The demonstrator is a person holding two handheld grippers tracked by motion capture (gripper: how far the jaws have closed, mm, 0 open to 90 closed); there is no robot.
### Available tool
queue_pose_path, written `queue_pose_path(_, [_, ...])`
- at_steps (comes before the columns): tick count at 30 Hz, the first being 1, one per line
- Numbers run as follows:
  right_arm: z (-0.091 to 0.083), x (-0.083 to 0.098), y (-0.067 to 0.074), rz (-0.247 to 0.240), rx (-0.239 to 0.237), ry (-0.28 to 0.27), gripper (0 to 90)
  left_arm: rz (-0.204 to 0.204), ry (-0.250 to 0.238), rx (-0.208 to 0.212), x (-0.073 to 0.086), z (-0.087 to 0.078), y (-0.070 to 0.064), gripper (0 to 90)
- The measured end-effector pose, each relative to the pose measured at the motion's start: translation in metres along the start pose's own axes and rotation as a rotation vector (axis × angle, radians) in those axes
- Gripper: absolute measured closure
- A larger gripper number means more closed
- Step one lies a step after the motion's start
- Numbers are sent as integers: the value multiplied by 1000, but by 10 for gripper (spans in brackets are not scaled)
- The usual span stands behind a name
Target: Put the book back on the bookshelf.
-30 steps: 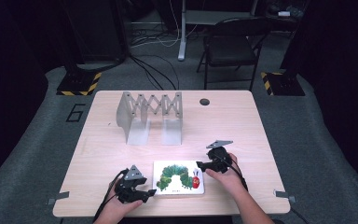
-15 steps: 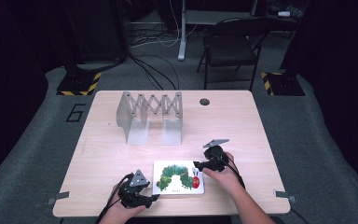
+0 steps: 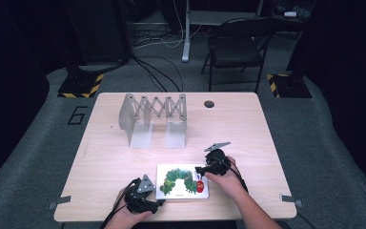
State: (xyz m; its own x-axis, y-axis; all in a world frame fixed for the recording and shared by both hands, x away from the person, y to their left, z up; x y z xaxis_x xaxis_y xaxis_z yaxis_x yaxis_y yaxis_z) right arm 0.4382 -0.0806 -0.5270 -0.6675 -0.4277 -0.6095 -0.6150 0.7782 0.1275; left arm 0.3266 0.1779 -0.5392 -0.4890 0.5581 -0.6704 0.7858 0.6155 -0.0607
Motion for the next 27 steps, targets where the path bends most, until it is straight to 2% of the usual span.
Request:
queue_pose_path(1, [1, 0, 0, 10, -3, 3, 374, 3, 11, 8, 0, -1, 0, 342])
queue_pose_path(4, [2, -1, 2, 47, -14, 7, 381, -7, -3, -10, 0, 1, -2, 341])
queue_pose_path(12, [3, -2, 4, 53, -38, 14, 383, -9, -5, -39, -1, 3, -5, 334])
queue_pose_path(13, [5, -3, 6, 42, -24, 11, 367, -10, -1, -51, -2, 4, -5, 333])
queue_pose_path(15, [6, -5, 7, 54, -18, 7, 364, -14, 1, -46, -3, 4, -5, 330])
queue_pose_path(22, [10, -11, 4, 48, -17, -13, 367, -30, -17, -78, -6, 8, -4, 329])
queue_pose_path(24, [10, -12, 1, 43, -9, -18, 368, -37, -26, -73, -6, 9, -4, 329])
queue_pose_path(27, [9, -12, -1, 64, 10, -16, 361, -37, -30, -69, -8, 12, -5, 328])
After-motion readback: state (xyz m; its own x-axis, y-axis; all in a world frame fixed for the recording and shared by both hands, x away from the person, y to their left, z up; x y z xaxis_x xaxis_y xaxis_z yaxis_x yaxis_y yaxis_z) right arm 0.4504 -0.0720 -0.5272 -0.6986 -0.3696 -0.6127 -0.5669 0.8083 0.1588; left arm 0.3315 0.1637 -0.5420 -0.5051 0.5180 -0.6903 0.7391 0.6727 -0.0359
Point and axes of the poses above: each handheld gripper's, and its own axes: z roughly forward along the jaws, x roughly out of its underside, y roughly to its left, the point moved 3 cm from there along z, roughly forward along the jaws, and after that the axes turned 2 degrees about x, right-handed, at the moved point
